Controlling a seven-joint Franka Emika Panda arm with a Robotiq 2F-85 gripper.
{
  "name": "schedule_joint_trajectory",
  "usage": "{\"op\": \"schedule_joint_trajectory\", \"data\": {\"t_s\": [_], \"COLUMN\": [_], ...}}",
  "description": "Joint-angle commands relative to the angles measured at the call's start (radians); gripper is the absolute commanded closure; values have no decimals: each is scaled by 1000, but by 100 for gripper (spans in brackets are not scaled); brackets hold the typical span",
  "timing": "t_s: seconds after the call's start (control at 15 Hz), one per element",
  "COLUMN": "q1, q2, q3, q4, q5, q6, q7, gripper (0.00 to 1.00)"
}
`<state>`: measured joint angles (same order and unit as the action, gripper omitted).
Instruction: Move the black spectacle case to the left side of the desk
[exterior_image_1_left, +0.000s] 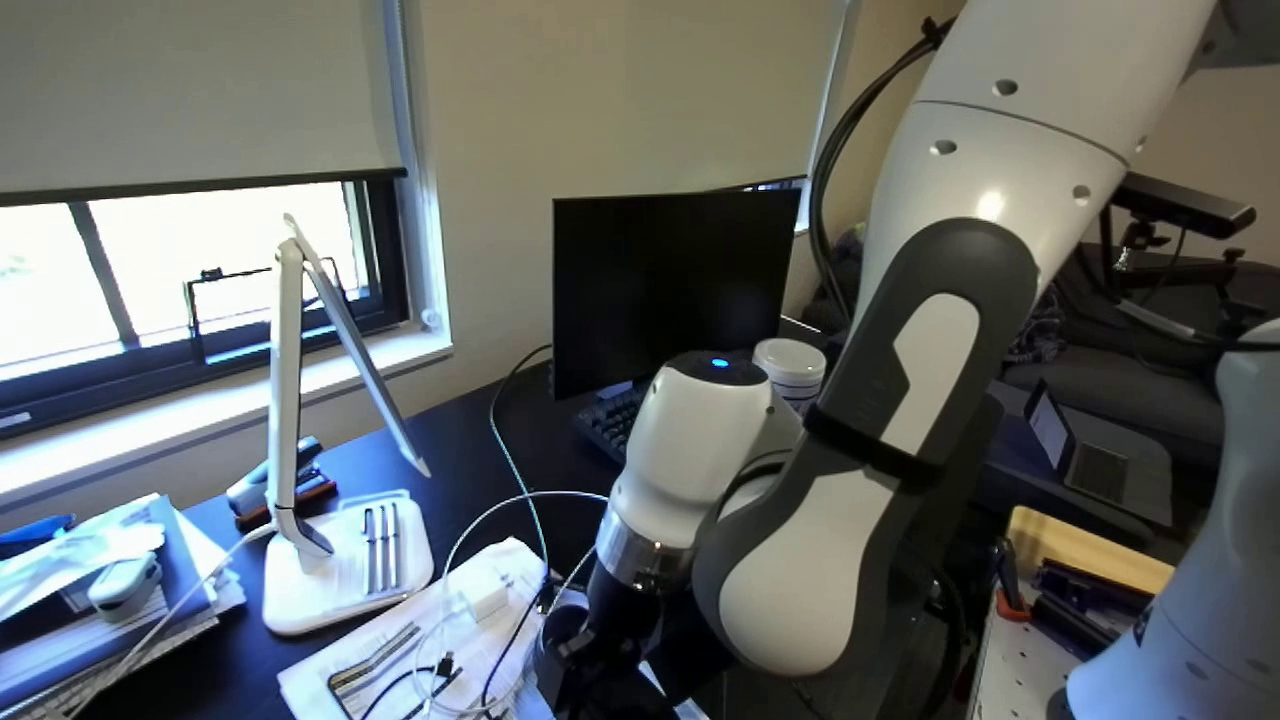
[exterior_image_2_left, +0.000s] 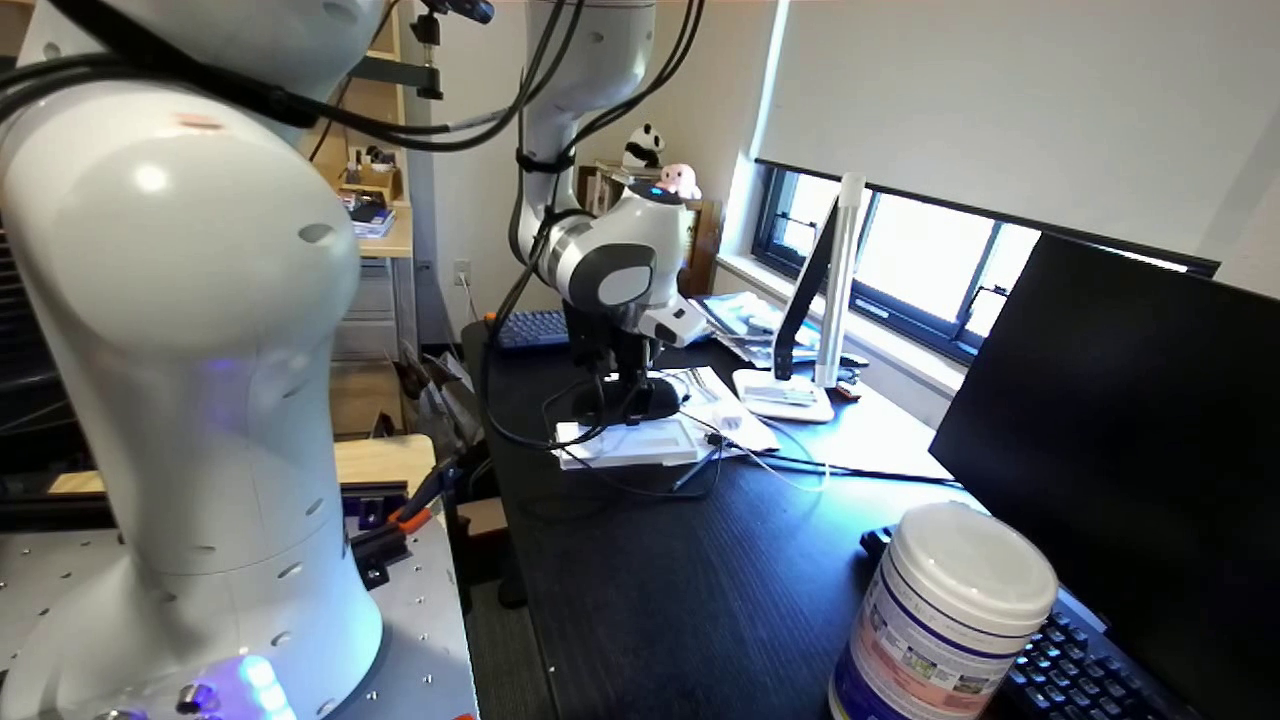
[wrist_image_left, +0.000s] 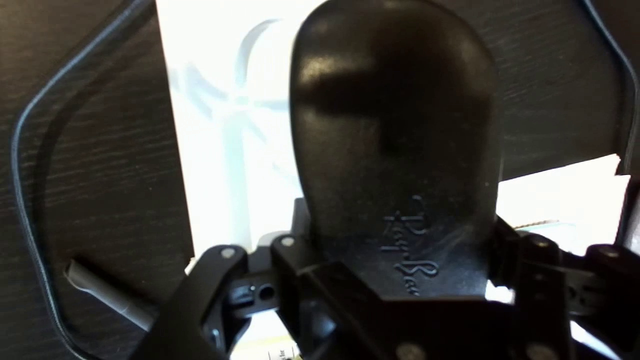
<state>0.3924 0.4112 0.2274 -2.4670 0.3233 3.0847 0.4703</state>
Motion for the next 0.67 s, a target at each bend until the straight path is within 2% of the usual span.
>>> {"op": "schedule_joint_trajectory", "data": {"t_s": [0.0, 0.2, 0.47, 0.6], "q1": [-9, -8, 17, 0], "q2": [-87, -108, -106, -96], "q3": [20, 7, -43, -32], "q4": [-71, -94, -109, -105], "q5": [32, 32, 17, 22], "q6": [-14, -35, -51, -52], "q7": [28, 44, 83, 72], "gripper": [50, 50, 50, 50]}}
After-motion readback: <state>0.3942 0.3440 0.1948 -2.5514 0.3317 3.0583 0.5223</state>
